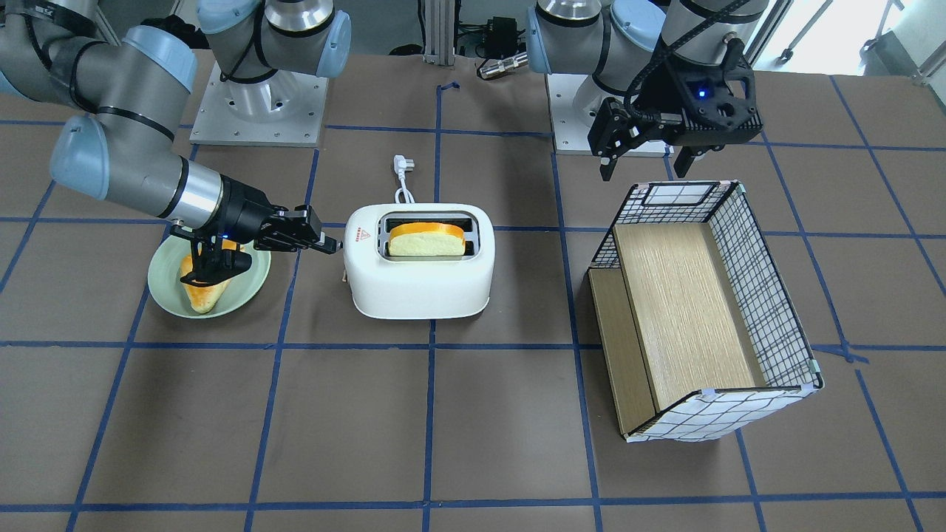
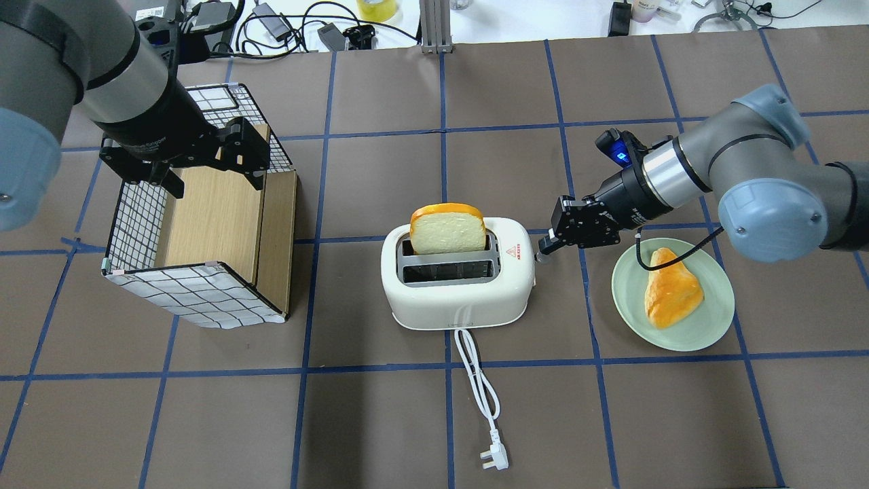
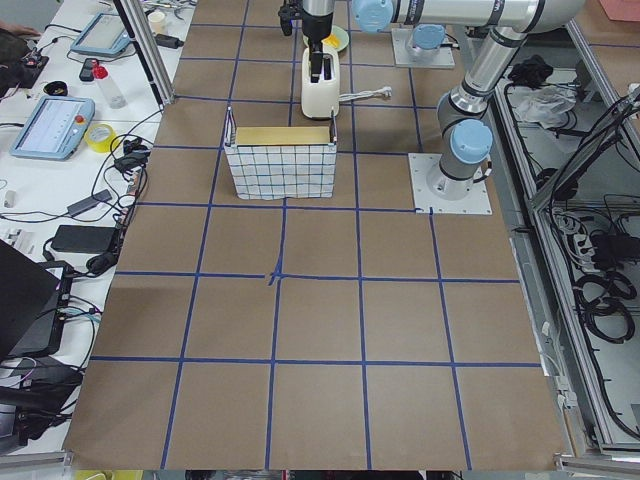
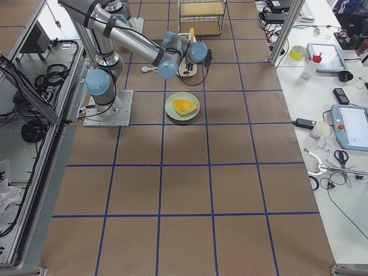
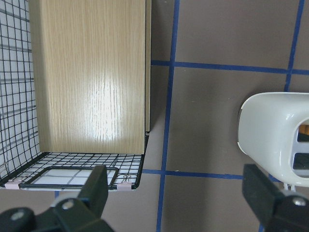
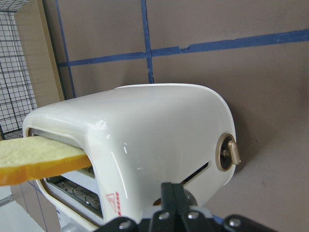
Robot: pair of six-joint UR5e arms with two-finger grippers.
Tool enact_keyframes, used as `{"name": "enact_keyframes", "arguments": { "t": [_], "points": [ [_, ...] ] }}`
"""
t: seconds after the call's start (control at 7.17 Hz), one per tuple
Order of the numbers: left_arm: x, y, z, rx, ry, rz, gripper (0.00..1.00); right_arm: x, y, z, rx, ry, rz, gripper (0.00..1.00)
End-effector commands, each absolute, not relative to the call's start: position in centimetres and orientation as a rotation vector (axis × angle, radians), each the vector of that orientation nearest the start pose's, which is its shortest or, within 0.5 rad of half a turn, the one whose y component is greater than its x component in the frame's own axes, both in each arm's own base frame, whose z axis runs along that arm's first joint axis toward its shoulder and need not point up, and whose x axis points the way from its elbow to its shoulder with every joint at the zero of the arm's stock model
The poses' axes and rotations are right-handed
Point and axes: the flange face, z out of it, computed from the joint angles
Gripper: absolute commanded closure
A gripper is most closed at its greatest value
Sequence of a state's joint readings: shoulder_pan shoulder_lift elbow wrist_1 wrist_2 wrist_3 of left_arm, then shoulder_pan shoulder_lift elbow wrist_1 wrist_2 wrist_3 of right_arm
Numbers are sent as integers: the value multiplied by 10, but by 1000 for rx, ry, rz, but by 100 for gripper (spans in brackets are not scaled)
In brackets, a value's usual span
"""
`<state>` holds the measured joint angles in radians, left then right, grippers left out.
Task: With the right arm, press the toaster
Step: 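Press the toaster lever down with the right gripper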
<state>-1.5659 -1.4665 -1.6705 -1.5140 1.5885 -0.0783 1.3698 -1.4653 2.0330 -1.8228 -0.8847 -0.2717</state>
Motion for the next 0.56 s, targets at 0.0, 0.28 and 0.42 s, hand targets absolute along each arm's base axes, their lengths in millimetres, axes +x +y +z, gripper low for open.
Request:
{"name": "enact_keyframes", "arguments": {
  "t": [0.0,0.28,0.42],
  "points": [
    [-129,-454,494,-130,3121,-97,0,103,-481,259,48,2409,177,100],
    [-129,-454,494,-130,3121,-97,0,102,-483,245,43,2411,173,100],
    [-130,-454,494,-130,3123,-97,0,102,-482,234,38,2414,160,100]
  ]
}}
